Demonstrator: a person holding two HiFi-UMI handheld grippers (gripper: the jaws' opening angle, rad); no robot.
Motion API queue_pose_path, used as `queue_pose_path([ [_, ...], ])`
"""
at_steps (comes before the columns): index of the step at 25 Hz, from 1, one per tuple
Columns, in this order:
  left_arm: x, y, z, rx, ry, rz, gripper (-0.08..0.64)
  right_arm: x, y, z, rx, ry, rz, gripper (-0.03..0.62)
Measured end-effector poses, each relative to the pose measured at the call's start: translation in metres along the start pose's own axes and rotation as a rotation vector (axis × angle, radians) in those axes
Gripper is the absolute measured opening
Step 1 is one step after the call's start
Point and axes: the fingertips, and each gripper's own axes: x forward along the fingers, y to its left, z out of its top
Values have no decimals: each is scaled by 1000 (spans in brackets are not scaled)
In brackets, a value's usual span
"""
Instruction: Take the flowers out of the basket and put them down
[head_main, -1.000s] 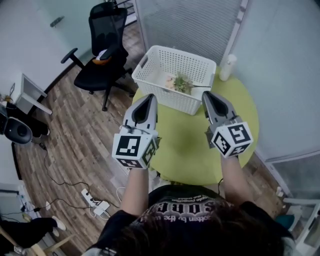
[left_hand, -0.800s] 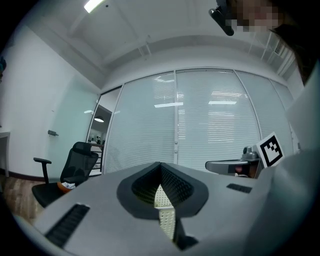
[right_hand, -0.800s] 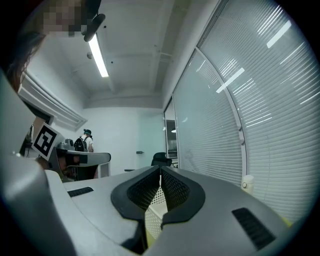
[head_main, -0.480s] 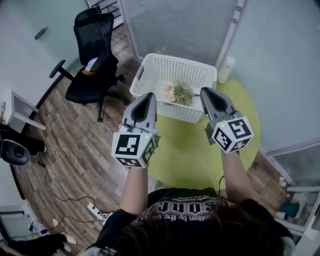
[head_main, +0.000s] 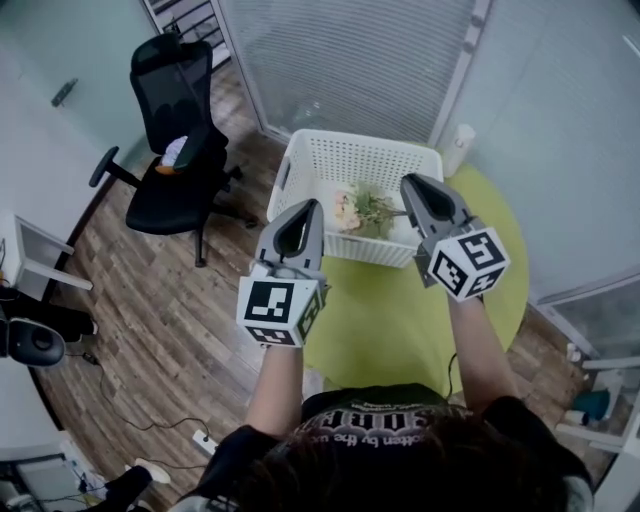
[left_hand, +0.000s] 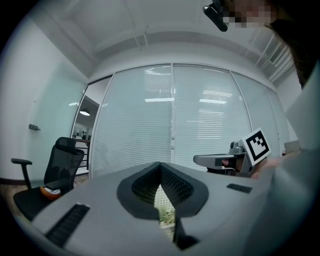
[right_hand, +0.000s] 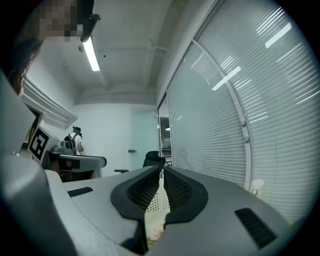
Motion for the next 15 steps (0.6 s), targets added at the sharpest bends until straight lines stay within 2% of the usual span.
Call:
queue_pose_path([
  [10, 28, 7, -1, -33, -3, -92, -2, 38, -13, -17, -42, 96, 24, 69],
  [15, 34, 9, 0, -55, -16, -138, -2, 62, -13, -38, -6, 173, 112, 174],
])
